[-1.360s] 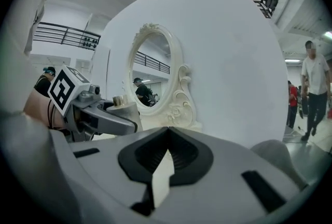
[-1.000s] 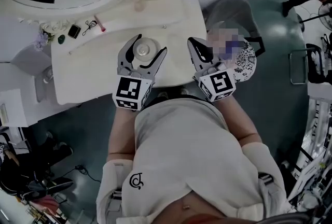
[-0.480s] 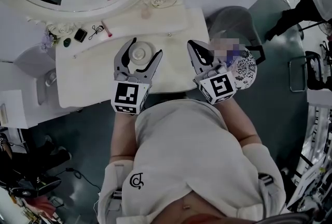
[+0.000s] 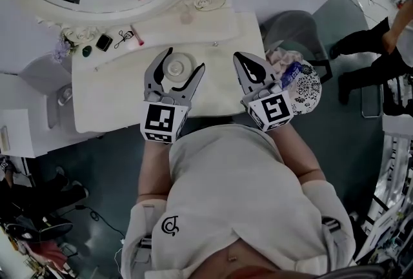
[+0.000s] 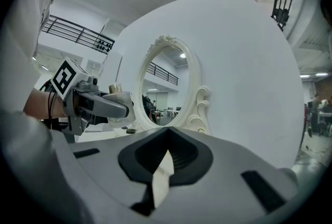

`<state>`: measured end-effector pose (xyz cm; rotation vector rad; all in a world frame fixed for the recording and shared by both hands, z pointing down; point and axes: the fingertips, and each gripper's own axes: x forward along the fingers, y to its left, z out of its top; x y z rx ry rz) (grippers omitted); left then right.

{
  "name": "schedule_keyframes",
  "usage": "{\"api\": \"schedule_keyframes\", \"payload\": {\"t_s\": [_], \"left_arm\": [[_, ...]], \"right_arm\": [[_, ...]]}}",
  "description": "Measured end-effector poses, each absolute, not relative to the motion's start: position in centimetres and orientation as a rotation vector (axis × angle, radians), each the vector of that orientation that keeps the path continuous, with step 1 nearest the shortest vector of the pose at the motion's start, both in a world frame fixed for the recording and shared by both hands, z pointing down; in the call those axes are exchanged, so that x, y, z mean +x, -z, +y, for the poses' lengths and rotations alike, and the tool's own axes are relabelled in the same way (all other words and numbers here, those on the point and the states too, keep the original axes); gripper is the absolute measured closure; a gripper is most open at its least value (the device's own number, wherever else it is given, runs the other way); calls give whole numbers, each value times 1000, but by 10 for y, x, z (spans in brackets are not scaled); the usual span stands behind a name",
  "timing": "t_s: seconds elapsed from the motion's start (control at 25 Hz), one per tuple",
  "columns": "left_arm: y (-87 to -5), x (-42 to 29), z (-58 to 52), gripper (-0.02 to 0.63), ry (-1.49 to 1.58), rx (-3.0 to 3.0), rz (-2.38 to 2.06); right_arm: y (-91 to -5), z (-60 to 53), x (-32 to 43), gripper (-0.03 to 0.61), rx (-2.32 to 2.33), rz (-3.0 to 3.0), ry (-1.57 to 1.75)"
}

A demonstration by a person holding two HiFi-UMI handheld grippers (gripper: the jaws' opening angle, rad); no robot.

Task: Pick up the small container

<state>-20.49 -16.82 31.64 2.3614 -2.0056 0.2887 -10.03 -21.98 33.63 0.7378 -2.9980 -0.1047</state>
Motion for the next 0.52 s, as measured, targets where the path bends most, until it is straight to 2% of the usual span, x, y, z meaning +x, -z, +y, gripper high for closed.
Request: {"api": "schedule_keyframes", "payload": {"t_s": [0.52], "left_arm": [[-320, -209, -162, 264, -290, 2367, -2001]], "right_arm": [[-341, -216, -110, 574, 736, -2998, 89]]}}
